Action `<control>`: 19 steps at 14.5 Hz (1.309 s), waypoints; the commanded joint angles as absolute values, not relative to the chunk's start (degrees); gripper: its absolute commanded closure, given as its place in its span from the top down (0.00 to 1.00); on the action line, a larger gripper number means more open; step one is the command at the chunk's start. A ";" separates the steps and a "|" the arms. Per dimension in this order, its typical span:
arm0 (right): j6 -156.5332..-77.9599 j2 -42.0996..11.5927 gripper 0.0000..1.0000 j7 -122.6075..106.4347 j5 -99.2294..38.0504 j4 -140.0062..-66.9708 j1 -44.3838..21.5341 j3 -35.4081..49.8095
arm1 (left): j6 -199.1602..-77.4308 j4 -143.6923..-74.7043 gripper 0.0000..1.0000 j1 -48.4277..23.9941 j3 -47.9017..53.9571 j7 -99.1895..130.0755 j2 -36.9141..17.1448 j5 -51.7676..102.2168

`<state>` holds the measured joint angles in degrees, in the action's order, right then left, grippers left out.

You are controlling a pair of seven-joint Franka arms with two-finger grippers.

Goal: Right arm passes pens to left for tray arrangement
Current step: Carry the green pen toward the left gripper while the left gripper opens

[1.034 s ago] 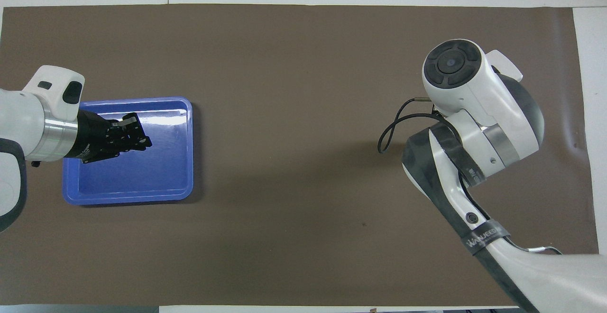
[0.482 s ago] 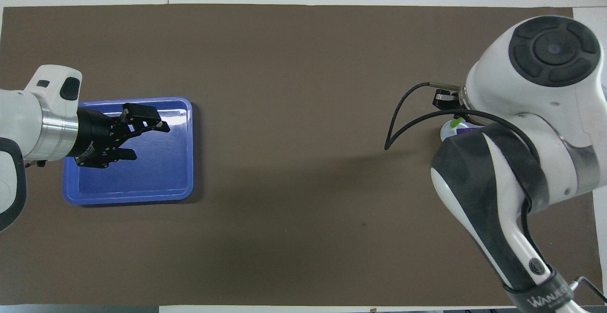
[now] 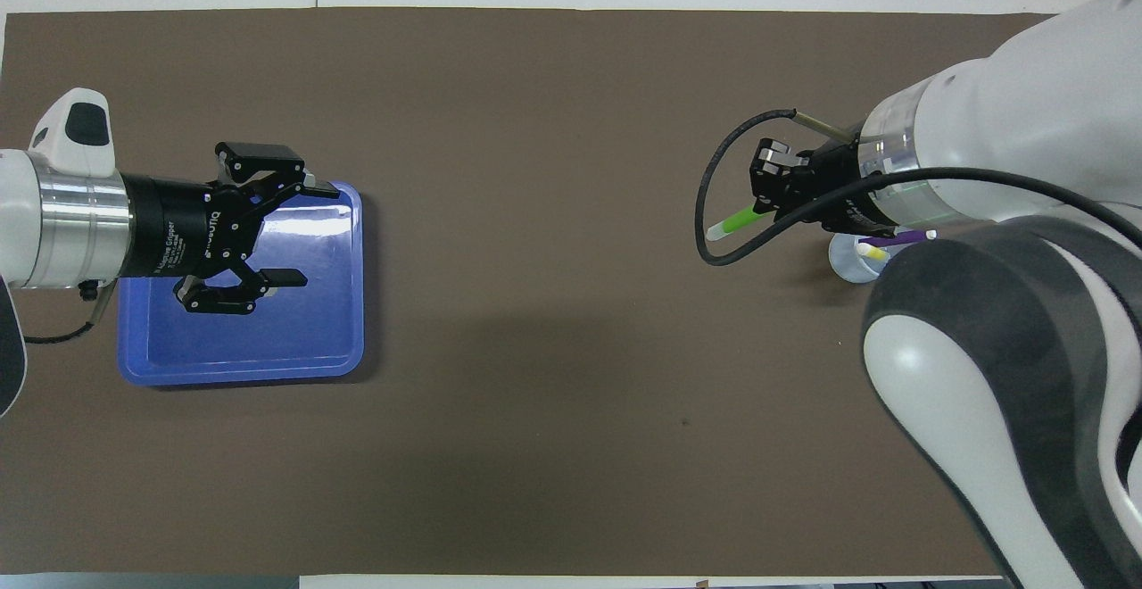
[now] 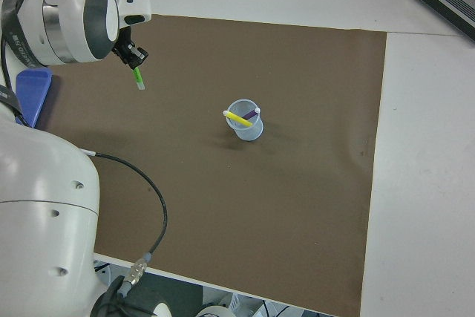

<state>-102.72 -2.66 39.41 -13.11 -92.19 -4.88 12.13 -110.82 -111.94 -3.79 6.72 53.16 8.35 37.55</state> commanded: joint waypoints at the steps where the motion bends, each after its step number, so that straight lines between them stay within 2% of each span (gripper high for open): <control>1: -108.51 -4.04 0.00 43.14 -24.21 -90.70 -4.22 14.31 | -107.42 -107.59 1.00 -3.43 6.50 61.84 6.16 44.09; 5: -119.51 -4.83 0.00 50.17 -33.03 -90.88 -4.22 19.33 | -107.31 -106.70 1.00 -4.04 6.59 76.18 5.63 49.64; 7: -122.68 -5.18 0.00 52.37 -34.01 -90.88 -4.39 22.13 | -106.35 -104.08 1.00 -4.13 6.94 81.98 4.58 51.59; 10: -125.76 -5.54 0.00 54.75 -34.01 -90.88 -4.48 25.39 | -106.70 -101.78 1.00 -4.04 8.70 88.49 3.43 51.07; 13: -128.58 -6.06 0.00 57.04 -33.93 -90.88 -4.66 28.03 | -108.36 -97.92 1.00 -6.23 10.81 92.52 1.76 43.44; 19: -130.34 -6.24 0.00 59.33 -33.22 -90.97 -4.75 30.94 | -110.13 -98.08 0.99 -11.51 10.90 100.98 1.58 35.26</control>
<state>-129.55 -5.57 58.29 -32.73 -91.69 -5.16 29.99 -109.53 -99.19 -10.00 11.39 98.46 2.49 38.37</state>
